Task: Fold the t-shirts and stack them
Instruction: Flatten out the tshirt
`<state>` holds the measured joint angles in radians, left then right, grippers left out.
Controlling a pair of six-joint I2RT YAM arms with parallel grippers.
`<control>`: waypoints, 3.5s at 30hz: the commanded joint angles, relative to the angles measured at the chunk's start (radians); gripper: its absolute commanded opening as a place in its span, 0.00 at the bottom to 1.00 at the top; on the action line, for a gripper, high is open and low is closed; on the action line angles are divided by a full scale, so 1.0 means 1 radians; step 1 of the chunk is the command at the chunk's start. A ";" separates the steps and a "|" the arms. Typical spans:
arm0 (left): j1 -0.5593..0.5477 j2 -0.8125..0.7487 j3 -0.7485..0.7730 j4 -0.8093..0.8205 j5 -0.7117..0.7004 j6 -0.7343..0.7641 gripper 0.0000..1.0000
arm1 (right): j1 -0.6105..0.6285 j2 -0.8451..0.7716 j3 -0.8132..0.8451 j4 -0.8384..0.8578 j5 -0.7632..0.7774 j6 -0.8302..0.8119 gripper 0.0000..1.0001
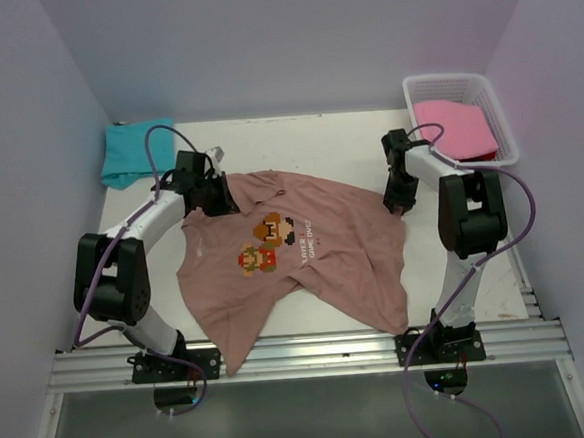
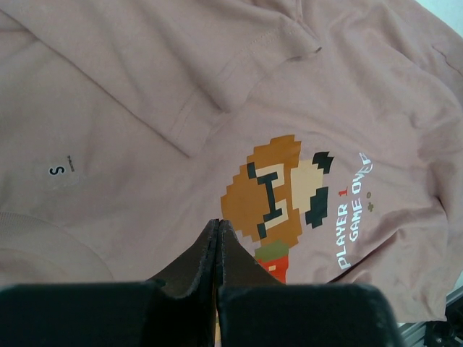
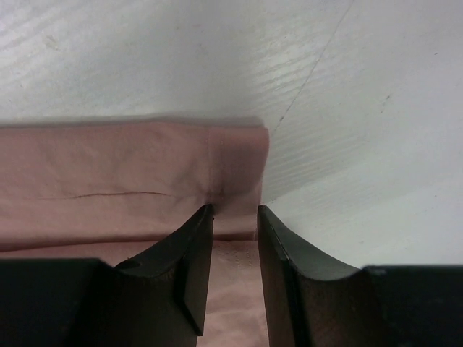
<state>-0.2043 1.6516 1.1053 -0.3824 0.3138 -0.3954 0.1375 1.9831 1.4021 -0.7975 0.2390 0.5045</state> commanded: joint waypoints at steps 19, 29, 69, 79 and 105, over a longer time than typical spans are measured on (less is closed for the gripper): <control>0.000 -0.061 -0.059 0.042 -0.009 0.020 0.00 | -0.052 -0.009 0.041 0.057 -0.018 -0.009 0.31; -0.001 -0.058 -0.078 0.056 -0.012 0.013 0.00 | -0.052 -0.030 0.008 0.067 -0.049 0.002 0.31; 0.000 -0.061 -0.094 0.089 -0.059 0.012 0.00 | -0.052 -0.058 -0.025 0.116 -0.073 -0.018 0.00; 0.000 0.062 0.001 0.157 -0.144 -0.039 0.00 | -0.050 -0.124 -0.032 0.107 -0.072 -0.031 0.00; -0.015 0.171 -0.007 0.224 -0.007 -0.157 0.38 | -0.050 -0.106 -0.045 0.130 -0.099 -0.035 0.00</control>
<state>-0.2131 1.8671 1.1053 -0.1959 0.2714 -0.5243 0.0906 1.9041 1.3655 -0.6991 0.1532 0.4774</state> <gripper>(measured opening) 0.383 0.022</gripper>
